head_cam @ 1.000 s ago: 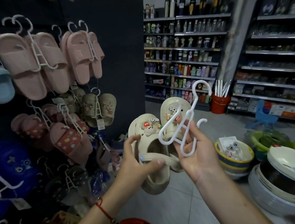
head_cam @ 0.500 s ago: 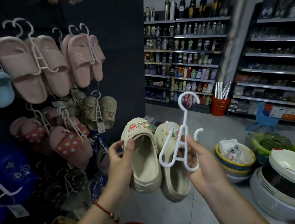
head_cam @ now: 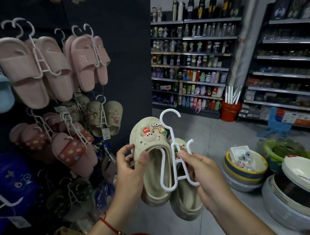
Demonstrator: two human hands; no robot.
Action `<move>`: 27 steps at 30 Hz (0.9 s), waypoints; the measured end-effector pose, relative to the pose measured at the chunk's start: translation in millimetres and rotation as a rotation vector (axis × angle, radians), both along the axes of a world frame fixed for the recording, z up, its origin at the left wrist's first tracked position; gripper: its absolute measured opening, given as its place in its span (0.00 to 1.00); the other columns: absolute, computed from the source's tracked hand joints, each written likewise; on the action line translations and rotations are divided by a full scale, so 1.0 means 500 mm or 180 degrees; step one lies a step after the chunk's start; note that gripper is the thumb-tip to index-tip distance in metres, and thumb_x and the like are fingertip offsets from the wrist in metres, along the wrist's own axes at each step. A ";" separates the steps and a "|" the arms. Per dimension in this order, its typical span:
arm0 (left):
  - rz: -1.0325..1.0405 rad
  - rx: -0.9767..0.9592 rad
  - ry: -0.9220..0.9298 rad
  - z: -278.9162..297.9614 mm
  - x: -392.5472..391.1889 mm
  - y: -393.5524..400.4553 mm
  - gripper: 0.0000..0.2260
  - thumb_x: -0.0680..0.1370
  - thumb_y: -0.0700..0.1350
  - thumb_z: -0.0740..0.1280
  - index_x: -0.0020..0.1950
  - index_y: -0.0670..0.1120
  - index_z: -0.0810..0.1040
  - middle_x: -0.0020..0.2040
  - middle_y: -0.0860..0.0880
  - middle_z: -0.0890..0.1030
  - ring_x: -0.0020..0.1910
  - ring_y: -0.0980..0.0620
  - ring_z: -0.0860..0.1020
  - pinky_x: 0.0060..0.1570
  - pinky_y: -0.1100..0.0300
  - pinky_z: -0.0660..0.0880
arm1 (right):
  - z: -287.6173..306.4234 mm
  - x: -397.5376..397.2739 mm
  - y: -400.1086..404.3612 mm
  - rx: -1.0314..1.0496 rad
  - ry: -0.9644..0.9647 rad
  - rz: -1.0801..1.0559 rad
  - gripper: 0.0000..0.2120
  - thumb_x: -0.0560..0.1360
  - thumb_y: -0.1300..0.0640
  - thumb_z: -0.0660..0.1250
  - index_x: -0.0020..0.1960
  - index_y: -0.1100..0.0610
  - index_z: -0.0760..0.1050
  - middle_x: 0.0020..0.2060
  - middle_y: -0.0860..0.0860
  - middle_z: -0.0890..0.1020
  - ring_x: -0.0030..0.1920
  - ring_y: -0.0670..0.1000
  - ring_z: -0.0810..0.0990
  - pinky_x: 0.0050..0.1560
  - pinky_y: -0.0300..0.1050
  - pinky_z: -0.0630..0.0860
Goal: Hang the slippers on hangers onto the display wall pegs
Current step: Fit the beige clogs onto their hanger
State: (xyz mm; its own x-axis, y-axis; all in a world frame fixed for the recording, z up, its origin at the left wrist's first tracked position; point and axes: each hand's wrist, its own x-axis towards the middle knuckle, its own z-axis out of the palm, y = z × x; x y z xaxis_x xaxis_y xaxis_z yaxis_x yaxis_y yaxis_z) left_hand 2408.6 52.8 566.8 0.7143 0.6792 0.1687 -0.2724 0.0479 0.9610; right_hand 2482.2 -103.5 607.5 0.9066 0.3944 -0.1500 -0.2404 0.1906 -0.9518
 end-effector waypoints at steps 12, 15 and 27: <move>-0.0314 0.0477 0.0056 -0.026 -0.029 0.003 0.31 0.63 0.70 0.76 0.63 0.66 0.70 0.59 0.57 0.81 0.60 0.54 0.81 0.54 0.57 0.78 | 0.005 0.054 0.013 0.0301 0.0322 -0.0136 0.09 0.76 0.60 0.71 0.50 0.65 0.84 0.47 0.61 0.86 0.41 0.51 0.84 0.49 0.45 0.79; -0.0340 0.0747 0.0173 -0.033 -0.043 0.004 0.31 0.68 0.69 0.73 0.68 0.65 0.70 0.63 0.59 0.79 0.63 0.57 0.79 0.60 0.56 0.76 | 0.006 0.054 0.014 0.0339 0.0315 -0.0164 0.10 0.75 0.59 0.72 0.50 0.65 0.85 0.54 0.65 0.84 0.49 0.56 0.82 0.64 0.56 0.75; -0.0369 0.0331 0.1084 -0.013 -0.064 -0.077 0.19 0.69 0.65 0.70 0.45 0.50 0.84 0.37 0.53 0.84 0.35 0.55 0.79 0.36 0.55 0.73 | -0.001 0.048 0.030 0.0825 0.0479 -0.0537 0.14 0.72 0.58 0.75 0.53 0.66 0.84 0.56 0.64 0.83 0.53 0.60 0.81 0.66 0.59 0.72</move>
